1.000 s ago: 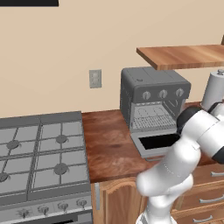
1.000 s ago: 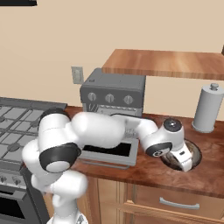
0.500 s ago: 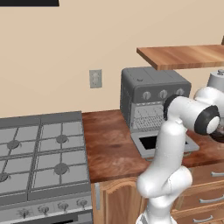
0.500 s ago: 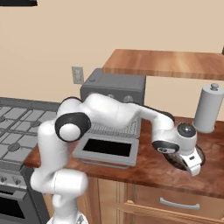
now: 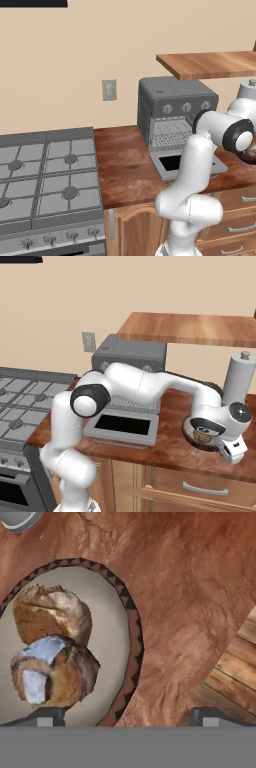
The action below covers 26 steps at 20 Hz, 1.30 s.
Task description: Pick up the heated bread from the toaster oven and place it in the bowl. Then move the bread bowl to the dining counter.
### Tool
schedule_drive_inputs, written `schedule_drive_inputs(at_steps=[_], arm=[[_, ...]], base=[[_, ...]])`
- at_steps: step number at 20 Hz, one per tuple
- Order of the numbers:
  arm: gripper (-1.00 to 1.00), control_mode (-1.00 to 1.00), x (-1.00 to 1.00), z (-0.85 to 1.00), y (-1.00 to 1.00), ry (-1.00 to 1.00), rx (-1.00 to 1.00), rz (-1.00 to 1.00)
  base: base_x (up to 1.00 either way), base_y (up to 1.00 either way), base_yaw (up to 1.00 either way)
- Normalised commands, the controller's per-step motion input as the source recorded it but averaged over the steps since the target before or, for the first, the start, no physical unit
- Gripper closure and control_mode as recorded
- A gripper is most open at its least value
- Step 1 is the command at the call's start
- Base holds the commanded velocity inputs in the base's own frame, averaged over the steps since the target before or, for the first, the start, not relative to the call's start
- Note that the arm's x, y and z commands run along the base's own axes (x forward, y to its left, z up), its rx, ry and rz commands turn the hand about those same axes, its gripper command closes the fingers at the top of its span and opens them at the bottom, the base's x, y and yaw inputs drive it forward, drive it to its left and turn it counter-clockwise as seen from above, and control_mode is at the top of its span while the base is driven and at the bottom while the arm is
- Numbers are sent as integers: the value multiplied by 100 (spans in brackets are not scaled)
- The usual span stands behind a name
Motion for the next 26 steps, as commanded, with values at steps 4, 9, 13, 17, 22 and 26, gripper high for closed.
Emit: schedule_drive_inputs(at_steps=[4,9,13,17,22,26], arm=[[-100,-100,1,-2,21,0,-1,0],[-100,-100,30,-23,0,0,0,-1],[-100,-100,37,-37,-1,0,0,0],[-100,-100,6,-25,-24,0,0,0],[-100,-100,0,-3,-20,0,1,0],[-100,-100,0,-9,-9,0,0,-1]], base=[[0,0,0],[0,0,0],[0,0,0],[0,0,0],[0,0,0],[0,0,0]])
